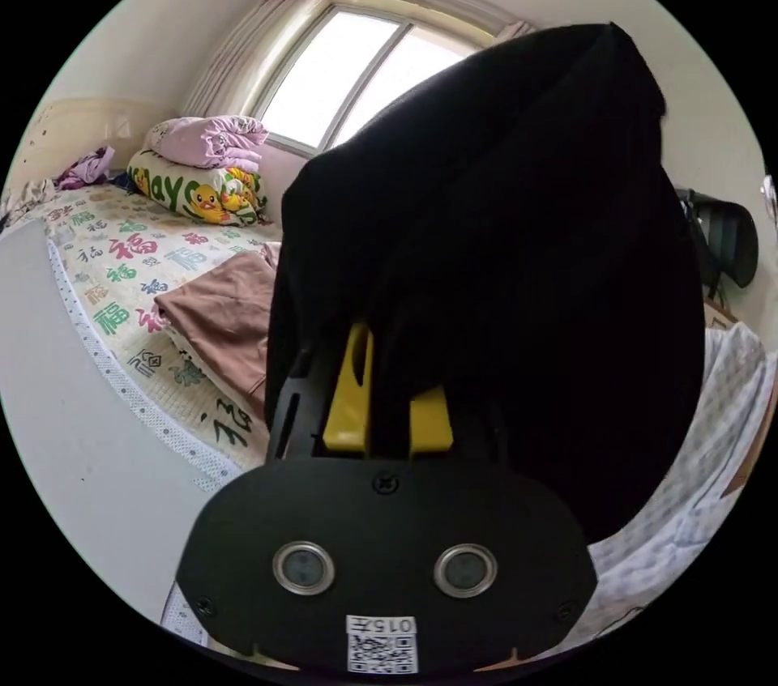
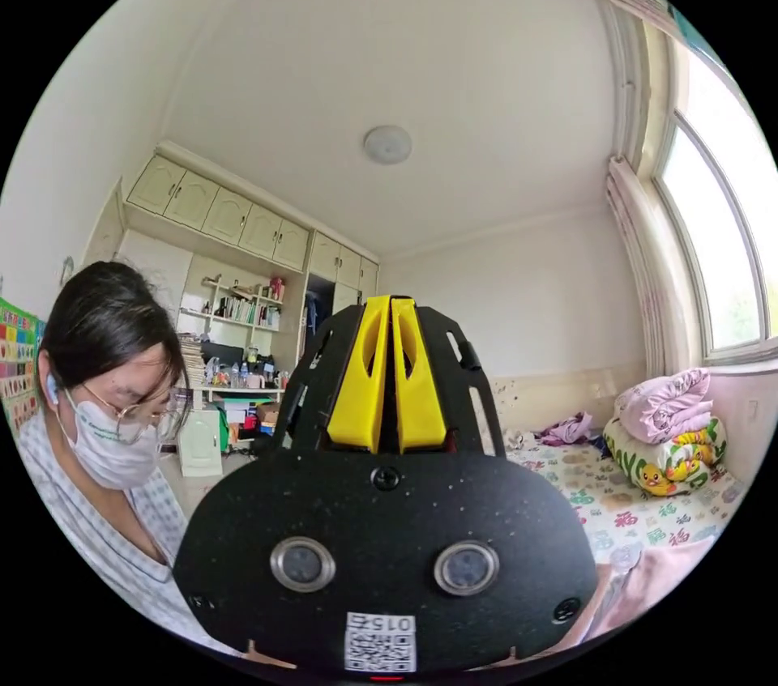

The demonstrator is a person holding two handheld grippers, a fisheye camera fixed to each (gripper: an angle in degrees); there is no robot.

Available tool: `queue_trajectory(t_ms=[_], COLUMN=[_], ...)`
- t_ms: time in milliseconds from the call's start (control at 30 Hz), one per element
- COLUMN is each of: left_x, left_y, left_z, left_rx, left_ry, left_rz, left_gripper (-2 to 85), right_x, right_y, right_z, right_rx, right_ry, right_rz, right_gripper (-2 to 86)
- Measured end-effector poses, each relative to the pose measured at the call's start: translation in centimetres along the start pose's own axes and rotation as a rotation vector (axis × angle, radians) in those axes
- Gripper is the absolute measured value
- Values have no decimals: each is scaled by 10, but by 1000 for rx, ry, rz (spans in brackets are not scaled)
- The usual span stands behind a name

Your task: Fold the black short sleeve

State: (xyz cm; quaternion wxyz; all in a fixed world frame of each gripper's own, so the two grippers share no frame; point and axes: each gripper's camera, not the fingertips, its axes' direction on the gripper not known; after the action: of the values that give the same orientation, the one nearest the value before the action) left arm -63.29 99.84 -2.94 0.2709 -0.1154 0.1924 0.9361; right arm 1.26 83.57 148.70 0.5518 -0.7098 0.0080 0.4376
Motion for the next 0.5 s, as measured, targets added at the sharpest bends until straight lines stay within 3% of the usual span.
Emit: queue_trajectory(t_ms=[133, 367, 500], left_x=[-10, -16, 1], left_y=[39, -6, -27], left_z=[-94, -240, -272], left_rx=[2, 15, 1], left_ry=[-98, -756, -941], left_rz=[-49, -4, 91], left_gripper=[13, 1, 0], right_x=[-5, 29, 54], right_y=[38, 99, 164], right_z=[44, 81, 47], right_rx=[-75, -100, -81], right_ry=[-10, -1, -47], right_rz=[133, 311, 417], right_gripper=[-5, -5, -5])
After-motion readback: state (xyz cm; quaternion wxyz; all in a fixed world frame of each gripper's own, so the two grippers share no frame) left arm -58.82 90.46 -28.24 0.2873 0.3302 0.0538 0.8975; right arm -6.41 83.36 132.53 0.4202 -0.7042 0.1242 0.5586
